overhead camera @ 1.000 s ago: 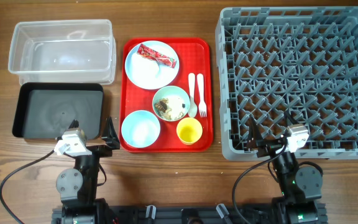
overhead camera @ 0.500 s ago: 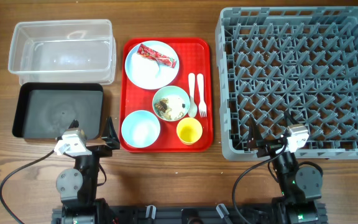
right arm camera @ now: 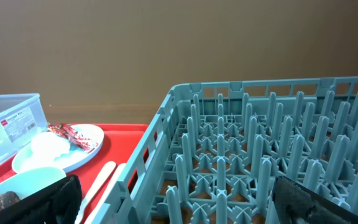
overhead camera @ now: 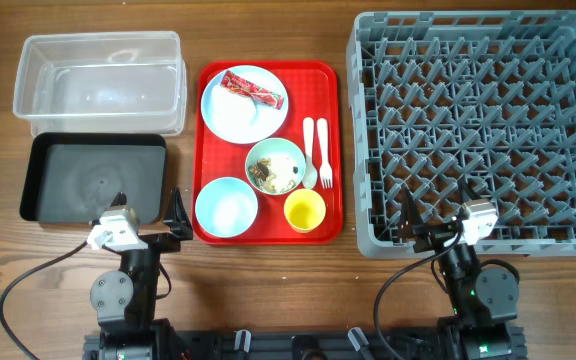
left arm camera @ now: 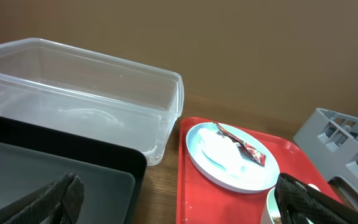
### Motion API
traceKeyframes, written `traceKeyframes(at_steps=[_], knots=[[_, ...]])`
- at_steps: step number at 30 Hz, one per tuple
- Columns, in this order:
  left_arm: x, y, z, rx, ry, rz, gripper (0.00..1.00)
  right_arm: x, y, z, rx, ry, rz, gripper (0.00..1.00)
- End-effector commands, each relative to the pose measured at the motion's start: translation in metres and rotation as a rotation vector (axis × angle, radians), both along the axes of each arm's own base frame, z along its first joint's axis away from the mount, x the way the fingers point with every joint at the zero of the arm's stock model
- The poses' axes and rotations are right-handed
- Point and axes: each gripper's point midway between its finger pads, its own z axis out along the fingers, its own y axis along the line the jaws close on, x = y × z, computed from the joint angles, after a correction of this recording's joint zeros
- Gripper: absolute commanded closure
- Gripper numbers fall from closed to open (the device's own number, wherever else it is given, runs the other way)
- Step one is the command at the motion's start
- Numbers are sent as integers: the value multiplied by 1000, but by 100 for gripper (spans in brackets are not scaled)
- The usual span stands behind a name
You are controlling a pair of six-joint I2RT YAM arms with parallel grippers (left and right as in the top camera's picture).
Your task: Sort waste into correct bins and load items into the dishwasher rack
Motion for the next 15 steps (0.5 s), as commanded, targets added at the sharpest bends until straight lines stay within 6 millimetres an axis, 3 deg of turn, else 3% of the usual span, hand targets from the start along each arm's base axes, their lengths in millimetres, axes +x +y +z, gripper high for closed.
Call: traceKeyframes(at_steps=[1, 9, 15], knots=[[0, 2, -2, 9, 5, 9, 0, 1, -4, 2, 5, -8, -24, 0], [0, -2, 2, -13, -12, -9, 0, -1, 0, 10, 8, -28, 5, 0], [-2, -3, 36, -25, -85, -16, 0, -6, 2, 40, 12, -80, 18, 0]])
